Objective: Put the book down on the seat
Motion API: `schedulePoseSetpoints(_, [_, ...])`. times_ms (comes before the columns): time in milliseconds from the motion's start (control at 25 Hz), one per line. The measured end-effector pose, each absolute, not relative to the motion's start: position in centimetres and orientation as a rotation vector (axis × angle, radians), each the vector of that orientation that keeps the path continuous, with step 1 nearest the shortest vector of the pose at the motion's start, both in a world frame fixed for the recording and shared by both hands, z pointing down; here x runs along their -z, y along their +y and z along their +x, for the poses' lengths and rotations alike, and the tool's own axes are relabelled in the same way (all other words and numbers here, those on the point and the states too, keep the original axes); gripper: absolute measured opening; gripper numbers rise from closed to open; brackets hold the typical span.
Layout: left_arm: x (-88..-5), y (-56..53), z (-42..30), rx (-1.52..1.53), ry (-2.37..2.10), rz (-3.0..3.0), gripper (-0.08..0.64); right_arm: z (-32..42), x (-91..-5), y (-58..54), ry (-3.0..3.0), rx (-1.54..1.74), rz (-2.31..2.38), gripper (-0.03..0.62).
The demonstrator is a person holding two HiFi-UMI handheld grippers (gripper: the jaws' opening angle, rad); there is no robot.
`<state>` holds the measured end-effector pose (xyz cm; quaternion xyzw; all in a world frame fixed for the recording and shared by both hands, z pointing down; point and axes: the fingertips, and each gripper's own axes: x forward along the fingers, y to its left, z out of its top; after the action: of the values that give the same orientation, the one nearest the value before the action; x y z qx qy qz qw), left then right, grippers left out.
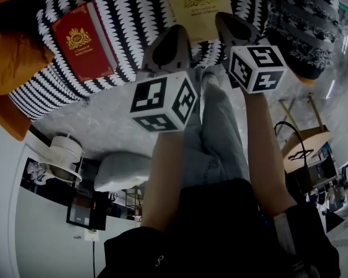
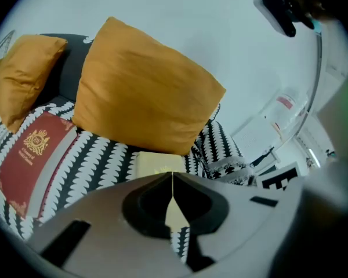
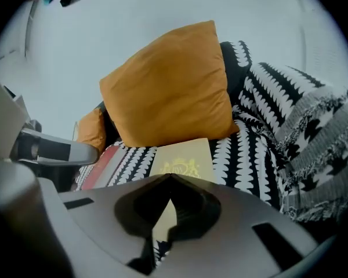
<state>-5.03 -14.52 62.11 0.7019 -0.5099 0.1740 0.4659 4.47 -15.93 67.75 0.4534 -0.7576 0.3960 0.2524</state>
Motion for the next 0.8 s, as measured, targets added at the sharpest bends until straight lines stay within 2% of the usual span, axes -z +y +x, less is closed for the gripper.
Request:
schedulePoseSetpoints(560, [-55.5, -13.3, -5.7, -0.243, -1.352, 1.708, 0.014, 2.1, -58.9, -14.3, -2.157, -0.944, 1.201, 0.011])
schedulePoseSetpoints(800, [-52.4, -12.2, -8.7, -0.163, -1.472, 1.639, 0.014, 2.5, -54.1, -13.6, -2.212, -0.908, 1.225, 0.011])
